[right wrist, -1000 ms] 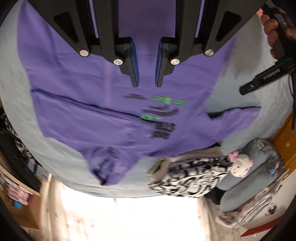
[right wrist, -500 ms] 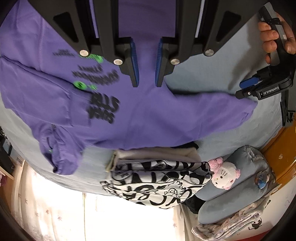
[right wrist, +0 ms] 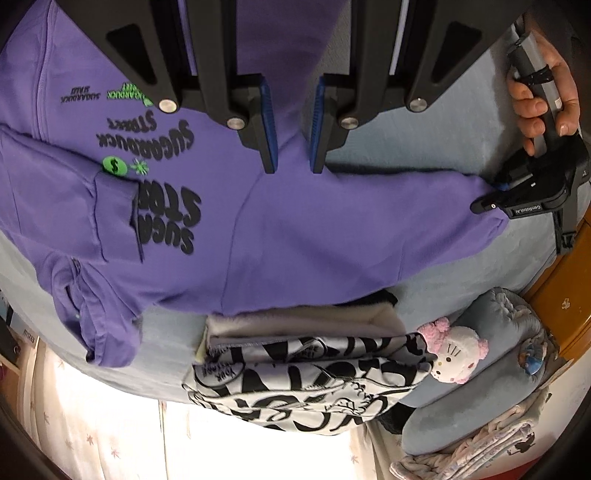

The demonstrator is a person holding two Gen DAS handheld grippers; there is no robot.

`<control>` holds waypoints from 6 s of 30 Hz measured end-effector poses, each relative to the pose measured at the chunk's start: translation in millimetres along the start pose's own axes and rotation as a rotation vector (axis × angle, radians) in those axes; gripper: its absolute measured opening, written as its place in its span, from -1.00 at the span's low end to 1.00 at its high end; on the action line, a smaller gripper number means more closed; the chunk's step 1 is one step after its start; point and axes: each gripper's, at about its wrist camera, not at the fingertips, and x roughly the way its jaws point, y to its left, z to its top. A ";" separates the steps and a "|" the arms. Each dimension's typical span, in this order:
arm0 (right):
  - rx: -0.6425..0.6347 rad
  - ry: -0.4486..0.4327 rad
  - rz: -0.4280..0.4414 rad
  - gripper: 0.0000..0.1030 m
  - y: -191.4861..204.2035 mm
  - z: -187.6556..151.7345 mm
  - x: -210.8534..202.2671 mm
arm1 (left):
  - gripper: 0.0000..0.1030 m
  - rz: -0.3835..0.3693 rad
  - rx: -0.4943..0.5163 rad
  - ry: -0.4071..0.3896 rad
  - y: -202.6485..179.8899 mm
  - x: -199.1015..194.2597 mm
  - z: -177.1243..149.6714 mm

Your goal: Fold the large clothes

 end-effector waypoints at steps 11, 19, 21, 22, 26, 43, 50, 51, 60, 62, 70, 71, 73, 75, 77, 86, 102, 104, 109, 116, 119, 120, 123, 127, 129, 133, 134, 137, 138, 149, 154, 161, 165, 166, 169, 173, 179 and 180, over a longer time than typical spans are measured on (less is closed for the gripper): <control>0.118 -0.069 0.014 -0.66 -64.5 -14.3 -63.5 | -0.89 -0.131 0.377 -0.135 -179.3 -83.6 -56.8; 0.277 -0.124 -0.066 -0.66 -165.3 -42.6 -116.5 | -0.88 -0.258 0.626 0.052 -317.3 -50.6 -175.1; 0.321 -0.126 -0.099 -0.66 -193.3 -52.6 -124.5 | -0.88 -0.256 0.664 0.111 -334.9 -33.2 -205.3; 0.338 -0.126 -0.112 -0.66 -204.4 -56.5 -126.9 | -0.88 -0.249 0.699 0.143 -345.7 -20.1 -225.4; 0.417 -0.111 -0.144 -0.66 -247.9 -75.3 -134.0 | -0.55 -0.165 0.828 0.297 -361.7 27.1 -289.4; 0.432 -0.100 -0.025 -0.15 -270.5 -89.4 -132.6 | 0.58 -0.240 0.780 0.492 -364.5 15.6 -290.2; 0.387 -0.119 -0.012 -0.12 -259.0 -84.9 -138.3 | 0.72 -0.297 0.767 0.517 -354.2 4.8 -297.5; 0.379 -0.120 -0.012 -0.12 -258.4 -83.9 -139.4 | 0.72 -0.301 0.765 0.516 -349.0 5.4 -299.4; 0.291 -0.114 0.092 -0.12 -247.8 -62.4 -137.5 | 0.72 -0.284 0.950 0.425 -300.9 9.2 -320.1; 0.257 -0.102 0.117 -0.12 -239.7 -52.7 -133.3 | 0.72 -0.291 0.961 0.414 -291.3 5.1 -319.8; 0.032 -0.060 0.208 -0.12 -173.6 -22.3 -114.1 | 0.72 -0.258 0.922 0.349 -263.8 -19.9 -291.3; 0.004 -0.048 0.209 -0.12 -164.6 -21.7 -109.9 | 0.72 -0.239 0.918 0.338 -260.5 -22.4 -286.5; -0.052 -0.018 0.224 -0.12 -147.0 -22.8 -99.9 | 0.72 -0.204 0.902 0.313 -250.6 -28.1 -274.6; -0.100 0.012 0.229 -0.11 -133.8 -25.9 -91.0 | 0.73 -0.178 0.879 0.294 -241.1 -32.7 -264.3; -0.152 0.039 0.209 -0.11 -122.3 -30.0 -81.8 | 0.72 -0.151 0.844 0.281 -229.0 -36.6 -252.4; -0.430 0.106 -0.002 -0.11 -81.8 -47.3 -50.1 | 0.72 -0.150 0.711 0.289 -193.5 -37.2 -226.9; 0.006 -0.422 -0.129 -0.77 -187.5 16.0 -164.7 | 0.72 -0.163 0.693 0.291 -199.3 -34.0 -232.0; 0.144 -0.382 -0.144 -0.61 -224.3 10.7 -158.9 | 0.72 -0.169 0.695 0.304 -202.1 -31.0 -234.9; 0.377 -0.086 -0.185 -0.30 -303.6 -31.7 -106.4 | 0.72 -0.150 0.730 0.320 -211.2 -25.5 -244.8; 0.529 -0.007 -0.044 -0.16 -351.8 -48.6 -96.9 | 0.72 -0.133 0.769 0.333 -234.4 -7.9 -222.6; 0.566 -0.041 0.010 0.10 -369.4 -35.1 -90.7 | 0.72 -0.118 0.743 0.353 -244.9 13.6 -198.6; 0.572 -0.043 0.017 0.10 -371.9 -32.9 -88.5 | 0.72 -0.110 0.729 0.360 -248.2 22.9 -190.8; 0.620 -0.020 0.051 0.10 -392.3 -17.5 -62.5 | 0.72 -0.093 0.671 0.384 -256.6 55.2 -166.1; 0.695 0.015 0.093 0.10 -411.1 -9.2 -31.2 | 0.72 -0.081 0.605 0.423 -264.4 97.1 -143.3; 0.700 0.004 0.108 0.10 -413.4 -8.2 -26.7 | 0.72 -0.069 0.586 0.435 -267.9 112.8 -139.4; 0.648 -0.019 0.086 -0.11 -406.0 -1.7 -24.0 | 0.05 -0.016 0.584 0.430 -276.8 138.6 -137.8; 0.620 -0.014 0.069 -0.58 -403.0 0.8 -22.4 | -0.13 0.010 0.600 0.421 -279.0 141.7 -139.0; 0.554 -0.005 0.029 -0.79 -395.3 7.6 -24.0 | -0.67 0.045 0.632 0.370 -282.4 138.0 -138.8; 0.538 -0.022 0.038 -0.80 -392.3 10.6 -29.2 | -0.71 0.042 0.646 0.352 -284.4 133.9 -137.6; 0.449 0.013 -0.040 -0.75 -386.1 -2.6 -15.5 | -0.72 0.024 0.763 0.254 -272.5 134.1 -144.2; 0.419 -0.011 -0.098 -0.55 -380.8 -0.1 -42.8 | -0.52 0.088 0.862 0.186 -284.0 118.0 -150.5; 0.269 -0.132 -0.117 -0.55 -334.7 14.2 -69.4 | -0.52 -0.019 0.870 0.109 -315.2 67.1 -148.4; 0.186 -0.126 -0.042 -0.55 -287.0 33.7 -46.8 | -0.52 -0.063 0.827 0.121 -344.2 79.4 -160.9; 0.177 -0.123 -0.023 -0.55 -279.0 36.8 -40.6 | -0.52 -0.040 0.859 0.105 -354.4 89.7 -170.6; 0.150 -0.083 0.032 -0.55 -253.5 49.1 -10.0 | -0.52 -0.001 0.892 0.092 -367.8 118.7 -190.3; 0.133 -0.029 0.006 -0.55 -247.8 54.7 23.6 | -0.52 0.050 0.870 0.095 -369.6 158.1 -199.2; 0.199 -0.069 -0.155 -0.74 -316.5 46.5 18.3 | -0.66 0.140 0.854 0.009 -341.8 180.3 -173.8; 0.218 -0.066 -0.136 -1.00 -331.0 43.1 14.2 | -0.84 0.126 0.836 0.020 -336.7 181.1 -167.0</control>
